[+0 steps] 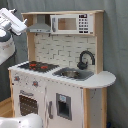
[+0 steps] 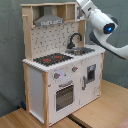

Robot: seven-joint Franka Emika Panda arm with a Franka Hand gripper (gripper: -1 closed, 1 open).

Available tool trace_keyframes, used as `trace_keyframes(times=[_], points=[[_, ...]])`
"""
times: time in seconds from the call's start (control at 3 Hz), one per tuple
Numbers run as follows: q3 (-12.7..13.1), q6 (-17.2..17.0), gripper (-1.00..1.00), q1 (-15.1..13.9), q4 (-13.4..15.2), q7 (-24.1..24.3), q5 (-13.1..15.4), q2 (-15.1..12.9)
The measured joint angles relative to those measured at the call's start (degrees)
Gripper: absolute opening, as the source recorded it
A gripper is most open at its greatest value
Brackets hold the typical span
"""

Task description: Play with the kitchen

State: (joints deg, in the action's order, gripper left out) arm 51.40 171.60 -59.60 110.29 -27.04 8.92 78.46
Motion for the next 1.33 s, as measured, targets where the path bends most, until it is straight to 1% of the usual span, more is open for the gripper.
trace_keyframes(times=[0.67, 1.33], points=[[0.04, -8.82, 1.00, -2.29, -2.73, 8.21, 0.02, 3.20], [0.22, -17.10, 1.00, -5.32, -6.31, 15.87, 0.03, 4.74]])
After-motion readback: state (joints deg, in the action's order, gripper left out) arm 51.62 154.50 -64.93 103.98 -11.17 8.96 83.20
